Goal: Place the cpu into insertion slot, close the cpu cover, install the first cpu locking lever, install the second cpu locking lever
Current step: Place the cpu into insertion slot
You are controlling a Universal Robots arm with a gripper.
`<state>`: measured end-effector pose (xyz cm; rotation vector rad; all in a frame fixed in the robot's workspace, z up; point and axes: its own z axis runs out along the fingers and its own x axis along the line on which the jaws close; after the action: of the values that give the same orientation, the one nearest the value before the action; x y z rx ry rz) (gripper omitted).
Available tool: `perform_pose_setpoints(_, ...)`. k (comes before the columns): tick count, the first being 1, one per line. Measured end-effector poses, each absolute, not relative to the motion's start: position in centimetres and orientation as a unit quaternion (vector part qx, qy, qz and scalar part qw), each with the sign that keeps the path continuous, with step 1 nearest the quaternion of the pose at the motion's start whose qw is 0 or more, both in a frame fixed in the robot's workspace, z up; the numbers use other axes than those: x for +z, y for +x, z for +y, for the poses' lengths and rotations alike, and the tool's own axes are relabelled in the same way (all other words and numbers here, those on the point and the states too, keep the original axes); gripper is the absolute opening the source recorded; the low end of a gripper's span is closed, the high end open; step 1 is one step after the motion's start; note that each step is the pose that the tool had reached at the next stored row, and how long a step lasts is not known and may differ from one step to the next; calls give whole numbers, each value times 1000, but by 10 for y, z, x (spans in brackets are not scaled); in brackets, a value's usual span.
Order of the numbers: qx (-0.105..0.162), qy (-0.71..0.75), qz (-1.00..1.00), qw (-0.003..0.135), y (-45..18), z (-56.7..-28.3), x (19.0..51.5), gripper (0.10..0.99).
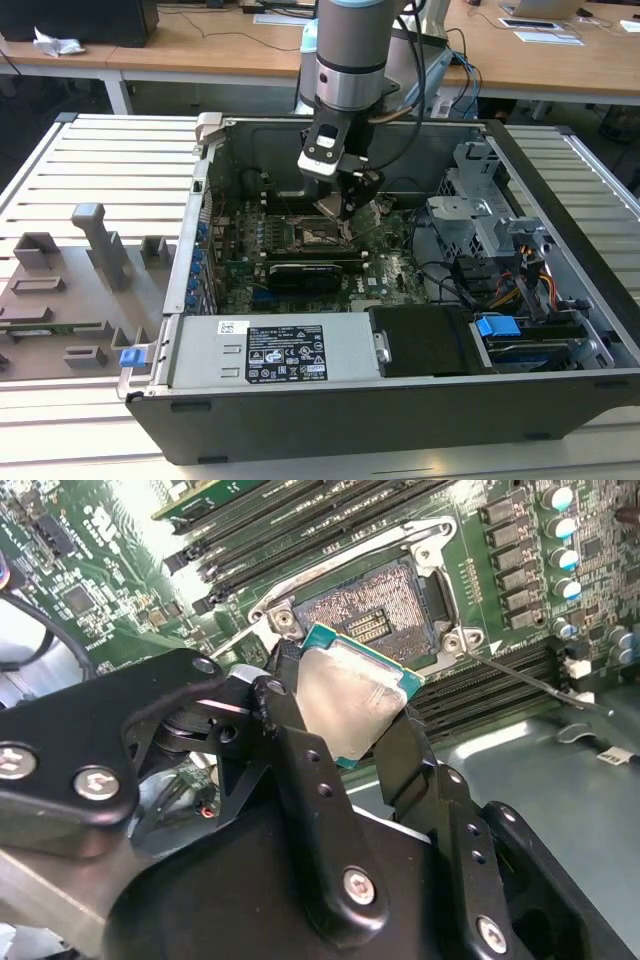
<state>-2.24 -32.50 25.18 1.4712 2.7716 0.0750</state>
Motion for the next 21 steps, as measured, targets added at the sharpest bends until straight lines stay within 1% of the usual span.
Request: perform_pose_setpoints(21,23,556,831,4,-22,-325,251,541)
